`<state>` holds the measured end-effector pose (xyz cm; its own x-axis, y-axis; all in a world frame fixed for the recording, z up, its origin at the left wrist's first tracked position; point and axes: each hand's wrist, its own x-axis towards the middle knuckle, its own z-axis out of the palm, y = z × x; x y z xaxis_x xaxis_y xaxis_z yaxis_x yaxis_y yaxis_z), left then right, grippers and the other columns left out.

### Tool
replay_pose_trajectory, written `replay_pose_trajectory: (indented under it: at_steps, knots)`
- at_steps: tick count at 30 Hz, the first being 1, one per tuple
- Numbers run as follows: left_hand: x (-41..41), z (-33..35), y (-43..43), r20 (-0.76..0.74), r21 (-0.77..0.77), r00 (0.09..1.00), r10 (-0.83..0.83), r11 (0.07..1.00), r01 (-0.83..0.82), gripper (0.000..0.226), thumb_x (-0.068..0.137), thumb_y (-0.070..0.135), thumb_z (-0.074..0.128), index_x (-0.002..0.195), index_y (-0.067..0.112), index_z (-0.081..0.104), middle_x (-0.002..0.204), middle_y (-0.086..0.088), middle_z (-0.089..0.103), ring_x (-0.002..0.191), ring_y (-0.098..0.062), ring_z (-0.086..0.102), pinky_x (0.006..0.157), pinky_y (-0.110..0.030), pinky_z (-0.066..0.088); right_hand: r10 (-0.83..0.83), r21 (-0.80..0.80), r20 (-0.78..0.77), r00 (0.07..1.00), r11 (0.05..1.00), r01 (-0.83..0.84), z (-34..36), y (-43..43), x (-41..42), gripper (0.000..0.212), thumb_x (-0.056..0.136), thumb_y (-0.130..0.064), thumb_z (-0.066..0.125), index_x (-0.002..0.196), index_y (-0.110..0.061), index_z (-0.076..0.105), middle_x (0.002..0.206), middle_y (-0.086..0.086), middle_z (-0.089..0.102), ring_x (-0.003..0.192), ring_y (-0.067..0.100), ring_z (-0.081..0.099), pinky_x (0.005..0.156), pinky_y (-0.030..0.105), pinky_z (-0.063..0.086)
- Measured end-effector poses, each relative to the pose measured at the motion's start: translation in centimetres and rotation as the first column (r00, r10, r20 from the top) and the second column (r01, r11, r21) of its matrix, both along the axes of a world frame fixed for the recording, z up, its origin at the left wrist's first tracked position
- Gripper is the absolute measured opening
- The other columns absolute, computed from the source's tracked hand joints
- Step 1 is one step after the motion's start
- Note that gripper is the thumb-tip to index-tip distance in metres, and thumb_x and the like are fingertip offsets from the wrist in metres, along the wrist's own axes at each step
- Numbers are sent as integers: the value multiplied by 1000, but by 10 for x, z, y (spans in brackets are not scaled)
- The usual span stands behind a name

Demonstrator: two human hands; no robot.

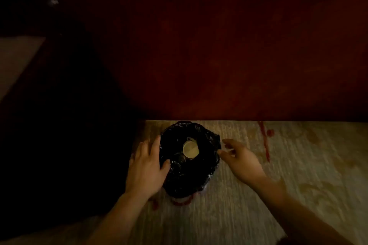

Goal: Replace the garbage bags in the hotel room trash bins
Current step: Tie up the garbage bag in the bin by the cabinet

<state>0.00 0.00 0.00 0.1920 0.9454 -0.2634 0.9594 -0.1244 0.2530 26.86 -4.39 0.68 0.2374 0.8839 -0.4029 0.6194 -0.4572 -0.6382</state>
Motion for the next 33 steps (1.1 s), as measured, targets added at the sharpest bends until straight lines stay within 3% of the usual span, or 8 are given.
replay_pose_trajectory:
  at_steps: [6,9,13,16,21,24,29,33]
  knots:
    - [2,-75,15,55,9,998,13,1000,-14,85,95,58,43,157,27,-6,163,-9,12,149,-28,19,117,-44,31,-1,31,46,999,1000,0,-75,40,1,65,94,-57,53,150,-26,38,151,4,41,131,27,49,102,45,47]
    - [1,-90,18,177,16,983,51,998,-55,86,94,55,48,157,28,-4,161,-3,16,143,-24,32,105,-36,42,-91,27,-144,985,995,96,-91,54,6,75,92,-57,57,155,-27,29,159,4,31,141,28,38,111,49,40]
    - [10,-91,21,350,-88,915,201,980,-181,85,95,51,53,158,31,-2,162,1,18,143,-22,33,105,-34,39,-222,-49,-429,876,974,223,-99,65,11,92,87,-58,65,159,-32,14,165,3,19,148,29,28,116,52,32]
    - [15,-89,24,389,-112,884,258,966,-233,83,96,52,51,158,31,0,164,1,15,147,-23,27,111,-37,33,-313,-166,-531,787,950,266,-107,65,15,100,80,-63,68,158,-35,13,163,5,25,145,33,34,113,59,34]
    - [10,-88,33,406,-97,883,233,972,-212,75,96,55,47,158,32,12,163,3,20,146,-21,29,113,-37,31,-307,-208,-579,755,951,228,-106,64,17,101,75,-60,74,155,-20,28,154,10,41,131,32,48,96,49,45]
    - [2,-91,37,498,-150,822,276,961,-232,64,98,51,49,154,32,26,159,5,31,145,-19,32,115,-38,31,-309,-106,-590,746,946,308,-95,66,16,83,75,-38,83,143,-7,47,139,11,55,116,29,59,94,44,50]
    - [-2,-96,47,634,-233,648,422,903,-360,46,97,52,49,138,30,53,139,5,53,128,-20,51,108,-46,42,-265,172,-446,855,912,372,-68,62,9,7,83,-3,77,88,-6,73,88,14,76,72,24,74,71,47,63]
    - [1,-96,54,646,-412,512,566,824,-389,69,87,72,46,146,38,37,151,-1,42,135,-28,44,109,-53,41,-57,452,-242,969,877,164,-59,54,-5,14,86,-5,73,80,-16,67,79,1,70,69,20,69,63,43,60]
